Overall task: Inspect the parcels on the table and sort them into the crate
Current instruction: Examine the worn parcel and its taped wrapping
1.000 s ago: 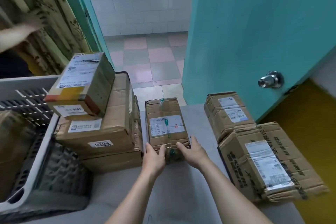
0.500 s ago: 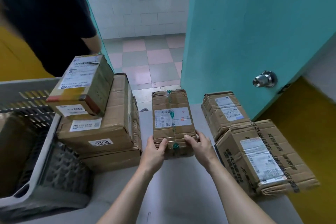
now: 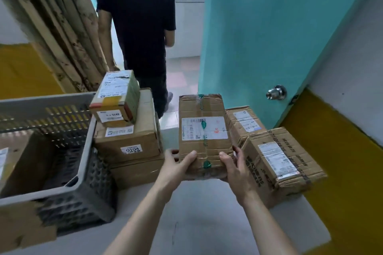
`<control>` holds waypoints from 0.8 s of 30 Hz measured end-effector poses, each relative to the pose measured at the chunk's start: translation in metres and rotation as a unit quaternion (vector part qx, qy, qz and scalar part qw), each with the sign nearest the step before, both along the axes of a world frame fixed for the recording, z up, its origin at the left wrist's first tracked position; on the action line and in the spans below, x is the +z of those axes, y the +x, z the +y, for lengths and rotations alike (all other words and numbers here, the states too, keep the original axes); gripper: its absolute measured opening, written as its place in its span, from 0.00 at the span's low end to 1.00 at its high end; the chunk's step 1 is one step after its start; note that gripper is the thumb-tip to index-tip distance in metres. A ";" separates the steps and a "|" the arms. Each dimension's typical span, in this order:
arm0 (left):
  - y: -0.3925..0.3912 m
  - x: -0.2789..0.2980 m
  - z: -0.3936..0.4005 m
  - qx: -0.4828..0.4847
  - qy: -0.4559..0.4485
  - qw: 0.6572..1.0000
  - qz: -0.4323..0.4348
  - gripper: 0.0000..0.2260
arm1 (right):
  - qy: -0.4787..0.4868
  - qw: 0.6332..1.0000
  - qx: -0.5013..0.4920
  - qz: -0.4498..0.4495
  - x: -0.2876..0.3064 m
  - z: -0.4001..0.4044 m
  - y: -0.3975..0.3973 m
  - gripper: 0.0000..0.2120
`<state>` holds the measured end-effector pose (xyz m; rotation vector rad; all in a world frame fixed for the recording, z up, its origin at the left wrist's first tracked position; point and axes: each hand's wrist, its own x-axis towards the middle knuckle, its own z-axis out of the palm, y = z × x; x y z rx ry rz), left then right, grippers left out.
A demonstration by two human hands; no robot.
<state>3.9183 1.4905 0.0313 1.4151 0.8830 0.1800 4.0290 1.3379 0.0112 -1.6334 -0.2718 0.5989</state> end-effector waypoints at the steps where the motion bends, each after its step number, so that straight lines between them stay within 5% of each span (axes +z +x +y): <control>1: -0.010 0.006 -0.002 -0.014 -0.022 1.000 -0.008 0.28 | 0.014 1.000 -0.006 0.001 0.007 -0.005 -0.012 0.18; 9: -0.098 0.031 -0.021 -0.057 -0.043 0.994 -0.077 0.48 | 0.056 0.998 -0.006 -0.016 0.044 -0.042 -0.108 0.21; 24: -0.214 0.062 -0.031 -0.063 -0.014 0.996 -0.063 0.46 | 0.049 0.998 0.036 0.022 0.078 -0.061 -0.193 0.16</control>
